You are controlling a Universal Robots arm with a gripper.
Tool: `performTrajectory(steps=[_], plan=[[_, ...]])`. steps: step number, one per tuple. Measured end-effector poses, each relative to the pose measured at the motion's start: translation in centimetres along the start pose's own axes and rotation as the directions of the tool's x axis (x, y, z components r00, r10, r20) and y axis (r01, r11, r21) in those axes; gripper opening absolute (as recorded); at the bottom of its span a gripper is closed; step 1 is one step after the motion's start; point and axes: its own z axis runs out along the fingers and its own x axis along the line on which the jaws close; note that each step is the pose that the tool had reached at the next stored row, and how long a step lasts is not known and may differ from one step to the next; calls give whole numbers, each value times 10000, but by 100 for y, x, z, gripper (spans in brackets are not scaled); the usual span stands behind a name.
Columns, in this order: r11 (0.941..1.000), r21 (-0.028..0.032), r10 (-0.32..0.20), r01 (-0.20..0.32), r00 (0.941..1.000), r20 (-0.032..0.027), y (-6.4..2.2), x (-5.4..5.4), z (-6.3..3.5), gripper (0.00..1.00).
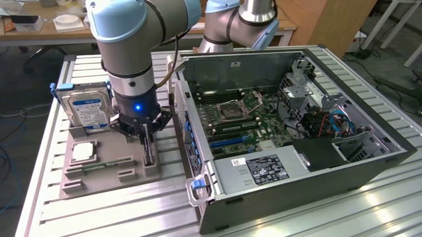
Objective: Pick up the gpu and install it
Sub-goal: 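Pick up the gpu and move the gpu toward the slot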
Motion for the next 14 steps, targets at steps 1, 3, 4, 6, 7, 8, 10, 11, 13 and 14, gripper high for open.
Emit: performTrajectory(steps=[1, 3, 4, 6, 7, 8, 10, 11, 13, 14], plan=[[10000, 0, 0, 0, 10000, 0, 0, 0, 0, 27], [10000, 0, 0, 0, 10000, 0, 0, 0, 0, 27], [10000, 0, 0, 0, 10000, 0, 0, 0, 0, 27], [10000, 0, 0, 0, 10000, 0, 0, 0, 0, 27], [10000, 0, 0, 0, 10000, 0, 0, 0, 0, 27], [10000, 0, 0, 0, 10000, 0, 0, 0, 0, 27], [10000, 0, 0, 0, 10000, -1, 0, 0, 0, 27], [10000, 0, 0, 0, 10000, 0, 0, 0, 0, 27], [10000, 0, 0, 0, 10000, 0, 0, 0, 0, 27], [10000, 0, 0, 0, 10000, 0, 0, 0, 0, 27]])
